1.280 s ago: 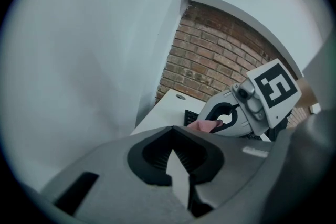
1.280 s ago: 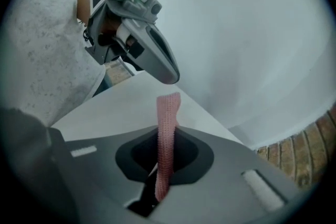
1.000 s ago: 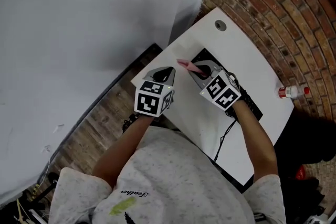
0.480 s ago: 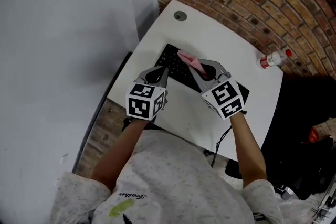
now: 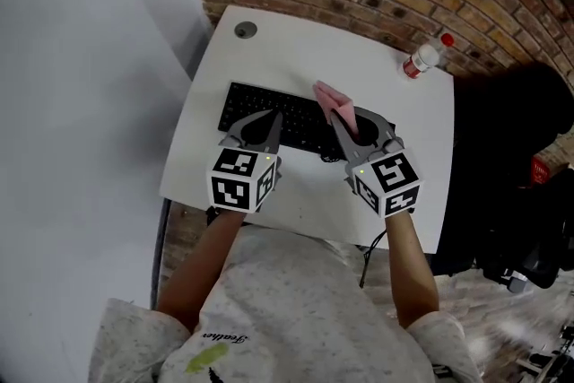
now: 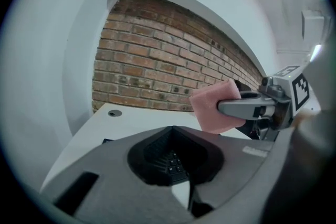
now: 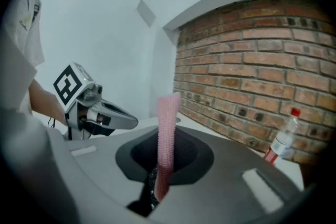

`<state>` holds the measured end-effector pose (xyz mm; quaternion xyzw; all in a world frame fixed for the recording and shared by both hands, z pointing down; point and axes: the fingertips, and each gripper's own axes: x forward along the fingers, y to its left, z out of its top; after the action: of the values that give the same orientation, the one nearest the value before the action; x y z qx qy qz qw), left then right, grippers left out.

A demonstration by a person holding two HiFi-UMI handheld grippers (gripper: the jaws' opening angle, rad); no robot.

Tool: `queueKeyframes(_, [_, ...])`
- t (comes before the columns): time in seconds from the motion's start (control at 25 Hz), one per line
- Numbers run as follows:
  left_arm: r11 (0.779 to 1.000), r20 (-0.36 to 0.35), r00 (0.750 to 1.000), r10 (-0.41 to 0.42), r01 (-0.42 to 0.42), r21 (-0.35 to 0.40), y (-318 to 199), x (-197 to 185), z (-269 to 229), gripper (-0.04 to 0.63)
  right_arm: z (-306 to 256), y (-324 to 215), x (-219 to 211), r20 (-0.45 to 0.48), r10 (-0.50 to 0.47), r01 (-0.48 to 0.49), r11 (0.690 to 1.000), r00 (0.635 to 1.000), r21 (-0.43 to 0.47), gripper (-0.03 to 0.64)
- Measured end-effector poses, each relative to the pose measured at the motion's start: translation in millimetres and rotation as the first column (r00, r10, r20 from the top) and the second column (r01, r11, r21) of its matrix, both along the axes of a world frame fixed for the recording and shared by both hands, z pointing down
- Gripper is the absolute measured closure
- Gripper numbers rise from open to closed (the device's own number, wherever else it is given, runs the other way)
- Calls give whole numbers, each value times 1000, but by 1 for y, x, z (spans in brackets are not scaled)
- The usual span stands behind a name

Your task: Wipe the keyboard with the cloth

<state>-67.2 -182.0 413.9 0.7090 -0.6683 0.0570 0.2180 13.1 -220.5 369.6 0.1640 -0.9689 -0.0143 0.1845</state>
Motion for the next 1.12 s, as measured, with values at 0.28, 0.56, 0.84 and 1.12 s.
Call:
queueKeyframes(0.28, [997,34,996,81,-82,9,-18,42,-6,601,5,-14,57,107,214,-200,972,971,-127,595])
queueKeyframes(0.56, [992,48,991,128,-128,-5,-26,71,-4,601,9,-13,86,137,282,-258,951,950,-169,595])
queueKeyframes(0.84, [991,53,990,134,-134,-21,-25,91,1,601,15,-11,106,134,287,-263,949,949,-172,595])
queueKeyframes(1.12, [991,55,990,130,-129,-30,-27,106,2,601,18,-13,119,135,275,-250,951,952,-182,595])
